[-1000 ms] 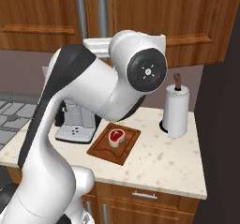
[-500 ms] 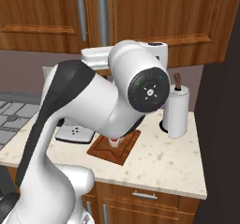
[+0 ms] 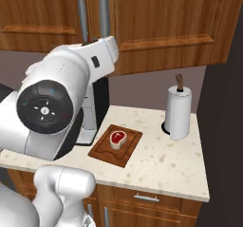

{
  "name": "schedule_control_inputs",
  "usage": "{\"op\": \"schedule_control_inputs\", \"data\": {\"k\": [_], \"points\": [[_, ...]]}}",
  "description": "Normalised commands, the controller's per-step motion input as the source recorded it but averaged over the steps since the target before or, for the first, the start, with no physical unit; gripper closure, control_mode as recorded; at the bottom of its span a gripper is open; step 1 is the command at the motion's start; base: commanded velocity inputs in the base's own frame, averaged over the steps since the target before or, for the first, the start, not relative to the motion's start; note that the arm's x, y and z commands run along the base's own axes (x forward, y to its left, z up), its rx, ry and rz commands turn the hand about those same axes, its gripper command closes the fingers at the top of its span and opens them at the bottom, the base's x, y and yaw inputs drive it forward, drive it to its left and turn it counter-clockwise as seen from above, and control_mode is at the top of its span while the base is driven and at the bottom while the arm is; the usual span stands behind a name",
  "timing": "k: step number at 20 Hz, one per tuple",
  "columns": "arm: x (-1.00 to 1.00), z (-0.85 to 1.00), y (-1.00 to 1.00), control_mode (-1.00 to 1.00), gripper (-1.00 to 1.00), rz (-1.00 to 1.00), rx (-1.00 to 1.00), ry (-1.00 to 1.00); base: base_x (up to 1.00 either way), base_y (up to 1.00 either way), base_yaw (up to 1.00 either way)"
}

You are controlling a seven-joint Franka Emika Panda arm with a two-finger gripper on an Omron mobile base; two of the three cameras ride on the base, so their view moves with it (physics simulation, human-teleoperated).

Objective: Open the cabinet, retrieve the rolling pin, and place it next to the meat on the cutting board to prepare for tenderizing.

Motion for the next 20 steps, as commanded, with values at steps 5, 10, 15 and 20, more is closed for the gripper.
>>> {"op": "schedule_control_inputs", "data": {"k": [5, 10, 15, 20], "points": [[0.0, 0.0, 1.0, -1.0, -1.0, -0.15, -0.32, -0.01, 0.0, 0.0, 0.0], [0.1, 0.0, 1.0, -1.0, -1.0, -0.17, -0.33, 0.0, 0.0, 0.0, 0.0], [0.25, -0.12, 0.74, -1.0, -1.0, -0.15, -0.32, 0.02, 0.0, 0.0, 0.0], [0.15, -0.29, 0.0, -1.0, -1.0, -0.02, -0.22, 0.02, 0.0, 0.0, 0.0]]}}
